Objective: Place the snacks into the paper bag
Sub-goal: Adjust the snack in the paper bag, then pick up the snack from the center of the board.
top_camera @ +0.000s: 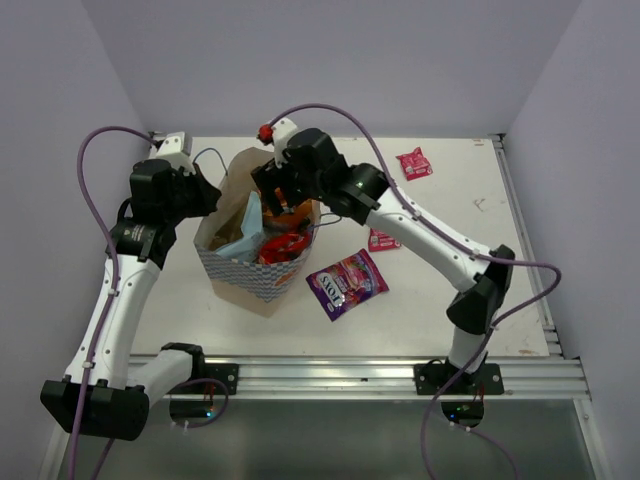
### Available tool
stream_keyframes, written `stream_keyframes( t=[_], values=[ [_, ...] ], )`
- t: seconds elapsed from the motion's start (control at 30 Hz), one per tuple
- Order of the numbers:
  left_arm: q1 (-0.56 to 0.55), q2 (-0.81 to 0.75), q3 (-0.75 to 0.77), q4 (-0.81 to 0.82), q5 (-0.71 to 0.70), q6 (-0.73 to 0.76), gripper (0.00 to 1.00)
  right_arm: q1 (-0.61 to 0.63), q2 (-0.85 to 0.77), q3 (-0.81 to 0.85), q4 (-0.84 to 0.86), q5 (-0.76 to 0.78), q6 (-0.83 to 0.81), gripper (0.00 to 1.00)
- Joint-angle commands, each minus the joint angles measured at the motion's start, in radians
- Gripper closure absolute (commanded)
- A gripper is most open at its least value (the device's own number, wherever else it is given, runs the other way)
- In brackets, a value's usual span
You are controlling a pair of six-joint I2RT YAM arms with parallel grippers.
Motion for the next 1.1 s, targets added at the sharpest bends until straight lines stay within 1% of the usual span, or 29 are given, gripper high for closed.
stream_keyframes(
  t=[0.0,0.07,0.13,0.17,0.3,0.4,0.43,0.57,0.67,0.87,0.93,1.07],
  values=[
    [0.003,-0.027,0.017,0.085,-0.009,0.003,1.0,0.0,-0.177,-0.014,0.039,-0.03,-0.005,0.16],
    [0.003,-0.025,0.019,0.085,-0.009,0.003,1.0,0.0,-0.249,-0.071,0.055,-0.025,-0.002,0.11],
    [0.003,-0.027,0.02,0.083,-0.011,0.003,1.0,-0.001,-0.298,-0.109,0.075,0.005,-0.002,0.08],
    [0.003,-0.027,0.023,0.082,-0.012,0.003,1.0,0.0,-0.321,-0.158,0.078,0.019,-0.005,0.07],
    [0.003,-0.036,0.028,0.073,-0.025,0.009,1.0,-0.008,-0.467,-0.302,0.091,0.165,-0.017,0.02],
    [0.003,-0.039,0.031,0.071,-0.025,0.009,1.0,-0.037,-0.533,-0.41,0.09,0.206,0.01,0.01],
    [0.003,-0.041,0.031,0.069,-0.025,0.009,1.0,-0.049,-0.578,-0.437,0.092,0.222,0.022,0.01],
    [0.003,-0.042,0.031,0.063,-0.026,0.011,1.0,-0.145,-0.686,-0.587,0.093,0.228,0.076,0.01],
    [0.003,-0.041,0.031,0.06,-0.029,0.014,1.0,-0.182,-0.761,-0.67,0.105,0.248,0.096,0.02],
    [0.003,-0.036,0.027,0.06,-0.032,0.014,1.0,-0.21,-0.83,-0.786,0.115,0.272,0.125,0.01],
    [0.003,-0.036,0.025,0.062,-0.032,0.014,1.0,-0.221,-0.826,-0.827,0.116,0.257,0.139,0.01],
    [0.003,-0.041,0.022,0.06,-0.035,0.017,1.0,-0.253,-0.786,-0.919,0.142,0.164,0.188,0.02]
  ],
)
